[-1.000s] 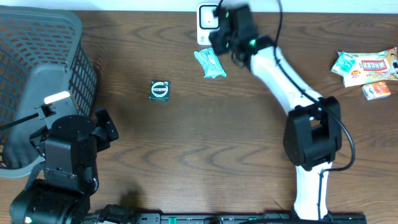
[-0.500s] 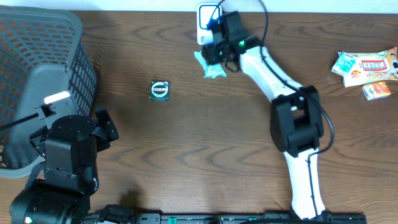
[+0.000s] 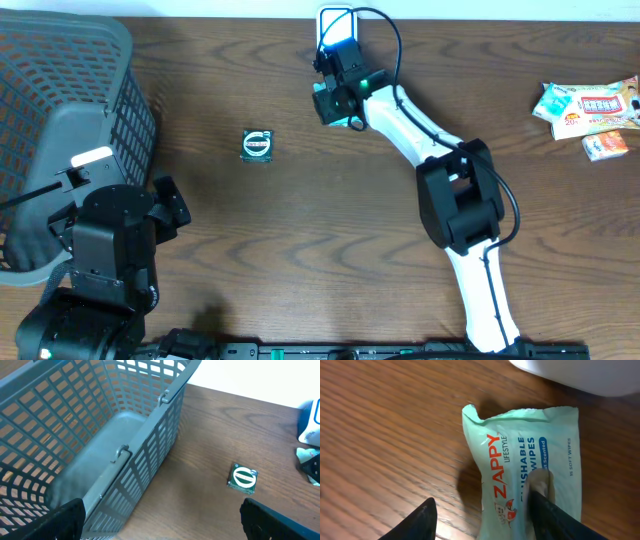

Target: Scan the item barcode

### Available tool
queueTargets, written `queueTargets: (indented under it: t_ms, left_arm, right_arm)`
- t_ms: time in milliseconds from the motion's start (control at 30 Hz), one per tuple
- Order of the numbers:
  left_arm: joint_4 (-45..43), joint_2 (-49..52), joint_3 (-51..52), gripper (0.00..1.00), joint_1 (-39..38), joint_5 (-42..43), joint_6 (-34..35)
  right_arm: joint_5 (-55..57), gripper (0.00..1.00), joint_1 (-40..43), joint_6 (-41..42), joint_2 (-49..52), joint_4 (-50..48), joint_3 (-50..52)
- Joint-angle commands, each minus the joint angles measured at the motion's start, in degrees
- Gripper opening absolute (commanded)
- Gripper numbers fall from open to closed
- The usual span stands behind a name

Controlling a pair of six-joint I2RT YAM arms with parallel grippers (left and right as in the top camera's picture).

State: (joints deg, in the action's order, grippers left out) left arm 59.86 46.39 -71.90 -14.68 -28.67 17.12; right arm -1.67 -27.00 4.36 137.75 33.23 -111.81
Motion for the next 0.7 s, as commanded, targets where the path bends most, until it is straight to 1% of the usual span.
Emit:
queueTargets:
  t_ms: [0,100,200,233,367,433,533,667]
  left_arm:
    - [0.1,0.0,-0.5,0.98,0.1,-0.5,0.1]
    - [0.1,0.0,-0.5,0.98,0.1,-0.5,0.1]
    - [0.1,0.0,-0.5,0.98,0.1,-0.5,0.1]
    - [0.1,0.0,-0.5,0.98,0.1,-0.5,0.1]
    - [0.1,0.0,-0.5,0.98,0.1,-0.5,0.1]
    - [0.1,0.0,-0.5,0.98,0.1,-0.5,0.1]
    - [0.1,0.0,-0.5,0.98,0.1,-0.5,0.1]
    - [0.1,0.0,-0.5,0.98,0.1,-0.5,0.1]
  right_arm:
    - [4.8,0.47,-0.2,-1.3,2.5,0.8,-0.5]
    - [4.7,0.24,-0.3,-1.3,3.7,1.5,-0.5]
    - [4.8,0.04,-0.5,-1.3,3.7,2.0,-0.5]
    - [4.8,0.01,-0.7,-1.3,3.4,2.0,-0.6]
    - [5.0,0.01,-0.9,-1.5,2.8,2.2,-2.0]
    - [7.0,0.01,-0.9,-1.5,2.2,2.5,-3.2]
    - [10.7,0.01,-0.9,-1.5,0.2,3.5,-5.6]
    - [10.9,0.01,-0.9,-1.4,-3.5,3.2,-6.7]
